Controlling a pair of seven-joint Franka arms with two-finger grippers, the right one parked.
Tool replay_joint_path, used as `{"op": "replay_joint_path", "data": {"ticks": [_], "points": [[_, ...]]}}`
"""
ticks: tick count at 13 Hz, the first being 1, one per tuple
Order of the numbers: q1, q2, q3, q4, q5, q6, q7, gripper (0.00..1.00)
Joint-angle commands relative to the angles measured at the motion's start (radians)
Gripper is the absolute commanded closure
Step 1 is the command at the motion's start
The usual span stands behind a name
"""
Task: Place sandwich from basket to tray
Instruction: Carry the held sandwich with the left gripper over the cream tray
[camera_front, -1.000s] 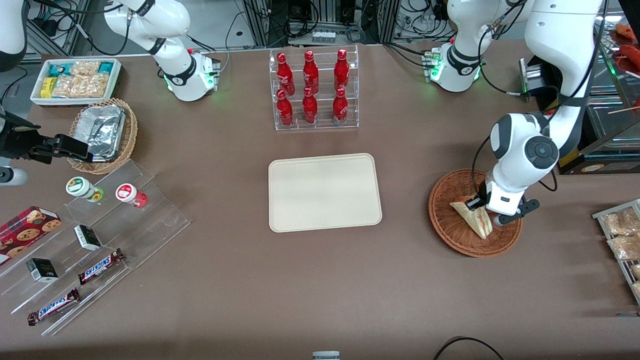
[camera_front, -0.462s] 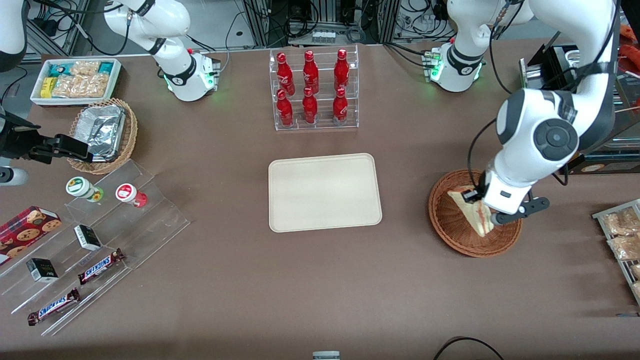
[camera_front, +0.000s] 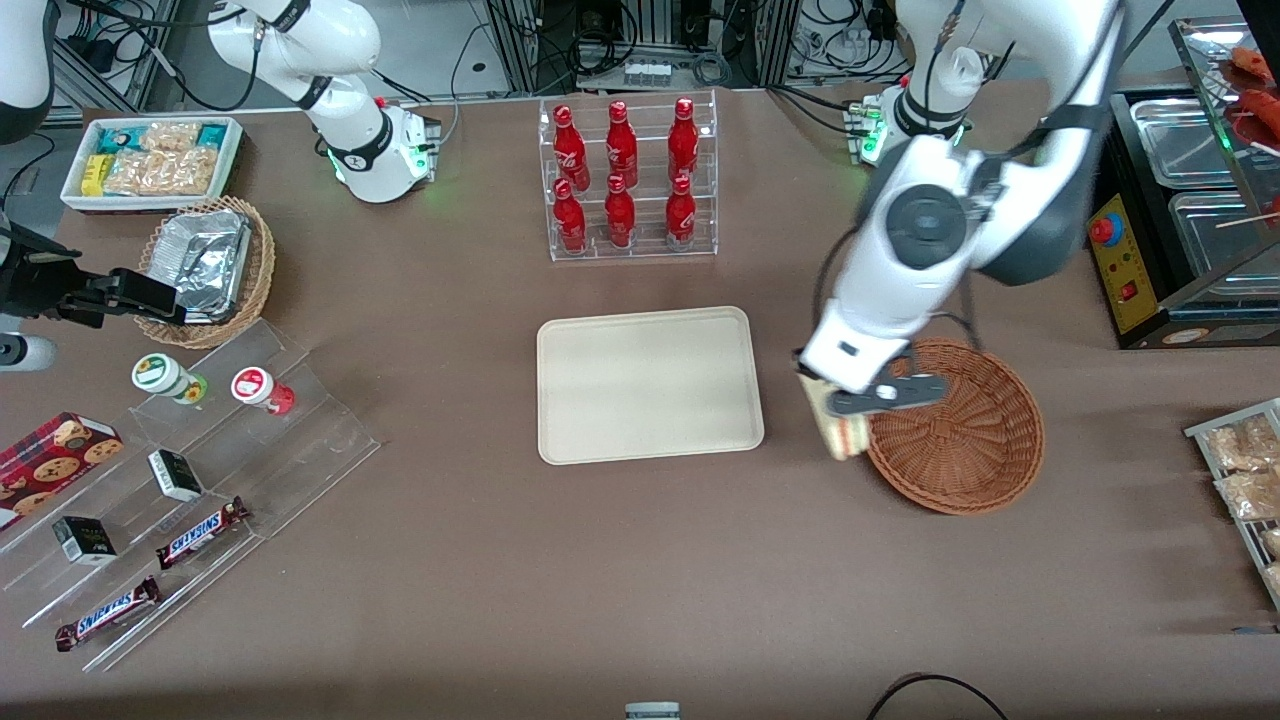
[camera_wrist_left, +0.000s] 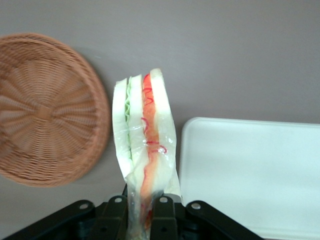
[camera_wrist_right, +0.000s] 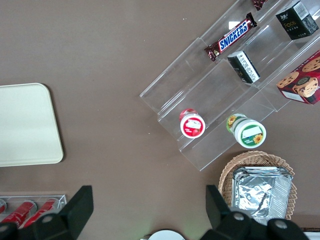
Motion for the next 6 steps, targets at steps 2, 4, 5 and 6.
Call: {"op": "replay_joint_path", "data": {"ticks": [2,4,5,6], "points": [[-0.119,0.172,0.014,0.151,0.004,-0.015,-0.045,0.90],[-0.176,0.246,0.014,0.198,0.006,-0.010,-0.094,0.90],[-0.196,0.281,0.014,0.232,0.006,-0.010,-0.117,0.90],[-0.216,0.307,0.014,0.255,0.006,-0.010,-0.123,0.90]]}}
